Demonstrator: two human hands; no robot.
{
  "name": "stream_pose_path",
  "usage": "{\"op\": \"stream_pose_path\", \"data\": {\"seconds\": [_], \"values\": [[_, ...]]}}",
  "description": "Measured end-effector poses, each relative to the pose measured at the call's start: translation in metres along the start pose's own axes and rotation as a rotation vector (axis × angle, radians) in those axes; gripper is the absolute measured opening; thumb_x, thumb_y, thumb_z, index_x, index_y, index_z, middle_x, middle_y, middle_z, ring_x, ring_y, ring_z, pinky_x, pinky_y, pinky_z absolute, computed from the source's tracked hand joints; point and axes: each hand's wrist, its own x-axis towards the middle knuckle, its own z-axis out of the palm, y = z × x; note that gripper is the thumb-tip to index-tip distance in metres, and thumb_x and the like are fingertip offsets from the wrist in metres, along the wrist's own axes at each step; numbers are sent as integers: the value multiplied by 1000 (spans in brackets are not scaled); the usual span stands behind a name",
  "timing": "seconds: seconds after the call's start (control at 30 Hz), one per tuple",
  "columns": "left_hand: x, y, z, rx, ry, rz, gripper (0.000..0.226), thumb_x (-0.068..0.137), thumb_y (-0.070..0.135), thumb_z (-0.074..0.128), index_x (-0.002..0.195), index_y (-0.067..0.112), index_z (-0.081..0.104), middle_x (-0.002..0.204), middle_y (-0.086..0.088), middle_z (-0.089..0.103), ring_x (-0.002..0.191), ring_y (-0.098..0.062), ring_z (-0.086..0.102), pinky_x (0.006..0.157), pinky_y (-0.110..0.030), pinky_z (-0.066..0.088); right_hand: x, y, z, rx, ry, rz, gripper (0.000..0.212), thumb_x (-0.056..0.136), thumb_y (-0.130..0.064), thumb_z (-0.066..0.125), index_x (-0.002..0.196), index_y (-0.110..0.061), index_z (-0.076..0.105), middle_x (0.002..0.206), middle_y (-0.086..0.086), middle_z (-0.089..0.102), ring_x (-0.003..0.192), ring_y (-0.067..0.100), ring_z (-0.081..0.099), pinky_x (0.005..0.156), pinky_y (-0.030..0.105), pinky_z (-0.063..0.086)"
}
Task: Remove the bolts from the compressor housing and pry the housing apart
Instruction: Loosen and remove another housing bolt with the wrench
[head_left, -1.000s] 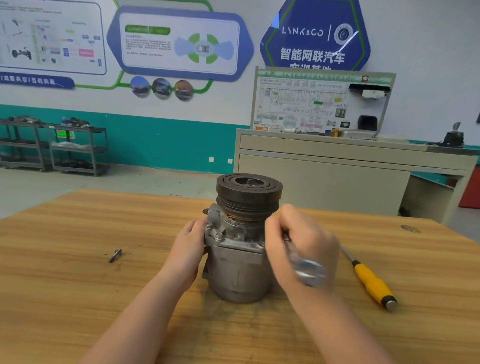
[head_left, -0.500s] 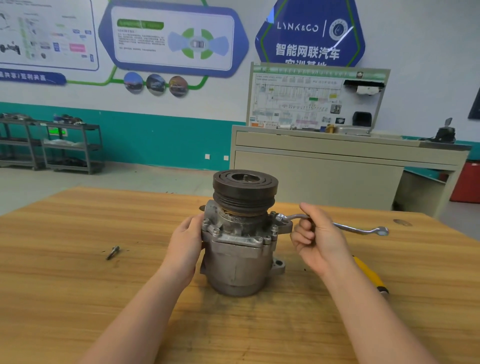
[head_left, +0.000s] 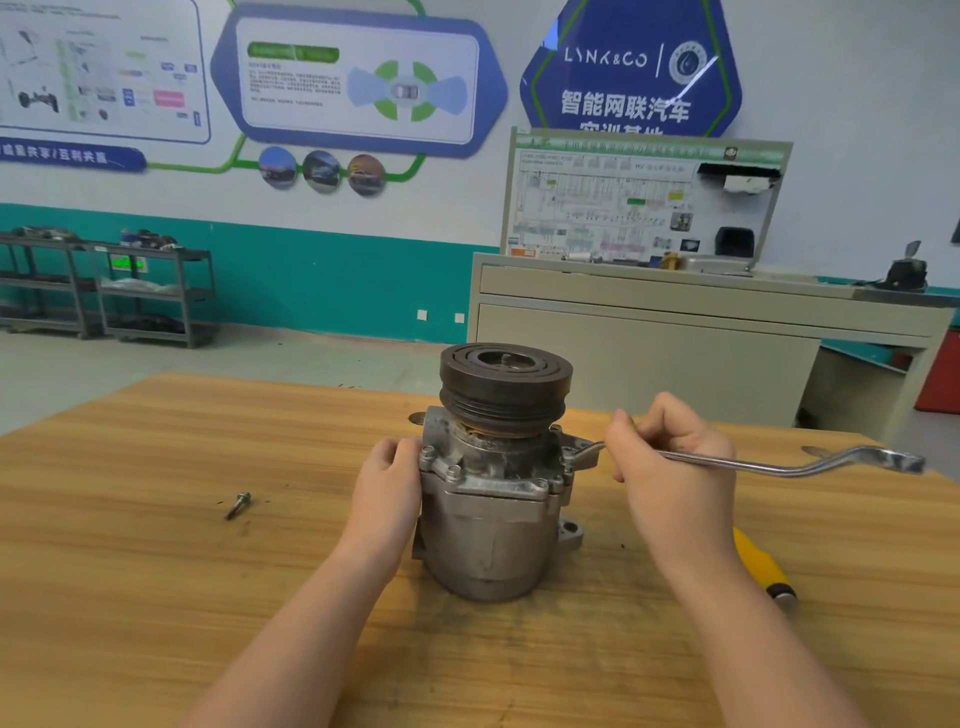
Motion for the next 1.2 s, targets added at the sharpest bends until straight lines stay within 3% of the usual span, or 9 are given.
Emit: {"op": "stream_pose_path", "data": {"seconds": [0.17, 0.23, 0.37, 0.5, 0.6, 0.67, 0.9, 1.07, 1.2], "values": [[0, -1, 0, -5, 6, 12, 25, 99, 20, 44, 95, 11, 66, 100, -9, 70, 106, -31, 63, 101, -55, 47, -23, -20, 19, -316, -69, -507, 37, 76, -4, 51, 63, -30, 28, 54, -9, 26, 49, -2, 36, 47, 7, 25], [2, -3, 0, -4, 6, 12, 25, 99, 20, 44, 95, 11, 66, 99, -9, 70, 105, -30, 63, 100, -55, 47, -26, -19, 23, -371, -89, -530, 36, 74, 0, 49, 62, -28, 29, 52, -14, 26, 46, 9, 31, 42, 15, 24], [4, -4, 0, -7, 6, 18, 25, 99, 20, 43, 95, 13, 67, 100, -8, 70, 105, -29, 63, 101, -53, 47, -13, -6, 8, -39, -19, -129, 31, 78, -15, 54, 56, -24, 34, 49, -7, 32, 46, 5, 30, 42, 15, 23], [5, -4, -2, -48, -12, 11, 22, 99, 17, 47, 98, 13, 69, 102, -9, 72, 106, -29, 65, 102, -53, 47, 14, 15, -7, 453, -89, 402, 48, 83, 0, 58, 46, -24, 41, 41, -5, 37, 37, 8, 32, 39, 18, 29], [6, -4, -4, -74, -28, -1, 21, 100, 18, 49, 102, 13, 69, 103, -9, 73, 105, -27, 66, 102, -51, 49, 19, 24, -7, 892, -87, 877, 37, 90, -7, 57, 59, -21, 43, 43, -2, 39, 32, 6, 32, 32, 16, 25], [7, -5, -4, -84, -41, -5, 21, 101, 19, 49, 104, 14, 69, 104, -8, 73, 105, -26, 66, 101, -49, 50, 20, 28, -7, 1024, 59, 954, 27, 92, -13, 59, 71, -19, 44, 45, -3, 40, 32, 5, 32, 30, 15, 26], [13, -9, -6, -109, -56, -2, 20, 100, 19, 51, 100, 13, 70, 96, -5, 76, 95, -19, 69, 85, -36, 54, 14, 20, -2, 430, 85, 437, 56, 87, 8, 51, 43, -24, 38, 40, -1, 39, 35, 10, 31, 37, 18, 25], [14, -12, -6, -115, -65, -1, 21, 100, 21, 51, 102, 14, 71, 96, -3, 77, 95, -19, 69, 85, -35, 54, 8, 9, -3, 123, -7, 162, 35, 79, -20, 58, 48, -24, 44, 42, -1, 46, 43, 9, 41, 46, 19, 35], [14, -13, -7, -116, -72, 7, 22, 100, 22, 50, 102, 15, 71, 93, -1, 77, 95, -19, 70, 89, -39, 55, -3, 3, 1, 33, -34, -64, 37, 80, -19, 58, 52, -18, 34, 49, 4, 39, 47, 4, 36, 46, 13, 29]]}}
